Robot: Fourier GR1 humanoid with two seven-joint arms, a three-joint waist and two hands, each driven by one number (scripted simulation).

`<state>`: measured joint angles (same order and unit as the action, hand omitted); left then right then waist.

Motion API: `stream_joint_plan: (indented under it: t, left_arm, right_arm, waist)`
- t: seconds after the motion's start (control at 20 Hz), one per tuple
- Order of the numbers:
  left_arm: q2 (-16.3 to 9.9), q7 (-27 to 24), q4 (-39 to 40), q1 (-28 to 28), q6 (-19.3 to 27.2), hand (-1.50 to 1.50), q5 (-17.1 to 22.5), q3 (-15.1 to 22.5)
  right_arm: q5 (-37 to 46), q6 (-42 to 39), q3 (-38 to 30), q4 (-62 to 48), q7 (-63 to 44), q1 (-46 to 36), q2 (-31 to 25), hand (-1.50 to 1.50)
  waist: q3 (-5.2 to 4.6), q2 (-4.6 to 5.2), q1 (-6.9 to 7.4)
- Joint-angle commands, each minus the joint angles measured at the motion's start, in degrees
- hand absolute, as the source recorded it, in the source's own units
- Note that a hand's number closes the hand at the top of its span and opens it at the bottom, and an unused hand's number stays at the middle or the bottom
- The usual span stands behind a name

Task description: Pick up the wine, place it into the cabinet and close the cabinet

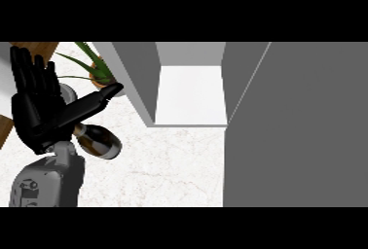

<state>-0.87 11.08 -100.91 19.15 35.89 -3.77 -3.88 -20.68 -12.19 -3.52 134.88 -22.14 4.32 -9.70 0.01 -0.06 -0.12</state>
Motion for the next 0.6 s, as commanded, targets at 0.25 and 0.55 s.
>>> stream_joint_plan:
  t: [0.25, 0.55]
  left_arm:
    - [-1.3, -2.7, -0.8, -6.8, 0.4, -1.5, 1.5, -2.3]
    - [0.8, -3.5, -7.0, -16.2, 0.8, -1.5, -0.1, 2.8]
  right_arm:
    - [-4.6, -4.0, -5.1, 3.3, 1.2, 4.9, -0.7, -1.5]
    - [4.2, -0.9, 2.5, 2.1, 0.0, 1.0, 3.3, -1.5]
  waist:
    - [0.0, -0.01, -0.25]
    - [-0.01, -0.01, 0.18]
